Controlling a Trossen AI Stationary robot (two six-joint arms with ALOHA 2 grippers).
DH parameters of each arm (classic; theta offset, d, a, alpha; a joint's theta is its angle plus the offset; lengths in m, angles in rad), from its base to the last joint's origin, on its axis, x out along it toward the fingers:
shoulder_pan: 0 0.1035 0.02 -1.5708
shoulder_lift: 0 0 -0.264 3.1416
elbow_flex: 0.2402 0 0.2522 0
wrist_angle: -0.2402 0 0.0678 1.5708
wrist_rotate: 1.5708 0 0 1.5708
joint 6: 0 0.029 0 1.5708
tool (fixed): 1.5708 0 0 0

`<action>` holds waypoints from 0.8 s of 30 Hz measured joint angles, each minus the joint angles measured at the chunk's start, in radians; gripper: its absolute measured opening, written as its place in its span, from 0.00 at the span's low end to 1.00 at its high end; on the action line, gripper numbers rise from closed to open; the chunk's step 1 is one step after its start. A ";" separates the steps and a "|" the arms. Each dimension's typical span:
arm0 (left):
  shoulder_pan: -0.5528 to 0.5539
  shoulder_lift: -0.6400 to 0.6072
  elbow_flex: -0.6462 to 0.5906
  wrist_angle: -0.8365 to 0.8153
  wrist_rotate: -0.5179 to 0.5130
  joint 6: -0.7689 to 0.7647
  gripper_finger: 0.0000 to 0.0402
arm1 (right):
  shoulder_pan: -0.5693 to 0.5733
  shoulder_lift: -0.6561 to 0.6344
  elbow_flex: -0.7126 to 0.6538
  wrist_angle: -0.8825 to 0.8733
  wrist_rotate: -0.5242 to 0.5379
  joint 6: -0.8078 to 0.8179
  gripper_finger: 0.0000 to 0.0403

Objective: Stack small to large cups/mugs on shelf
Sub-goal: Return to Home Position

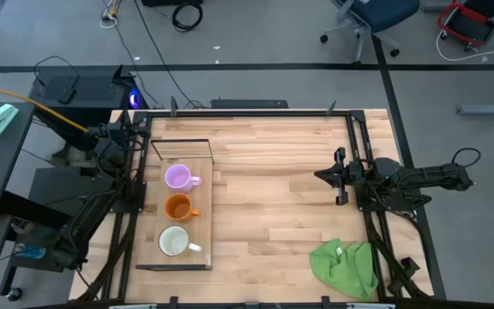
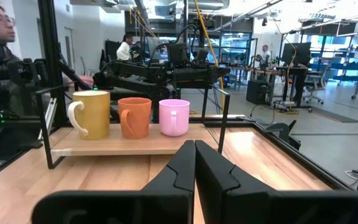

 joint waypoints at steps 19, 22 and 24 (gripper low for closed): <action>0.000 0.000 0.000 0.000 0.000 0.000 0.10 | 0.000 0.000 0.000 0.000 0.000 0.000 0.04; 0.000 0.000 0.000 0.000 0.000 0.000 0.10 | 0.000 0.000 0.000 0.000 0.000 0.000 0.04; 0.000 0.000 0.000 0.000 0.000 0.000 0.10 | 0.000 0.000 0.000 0.000 0.000 0.000 0.04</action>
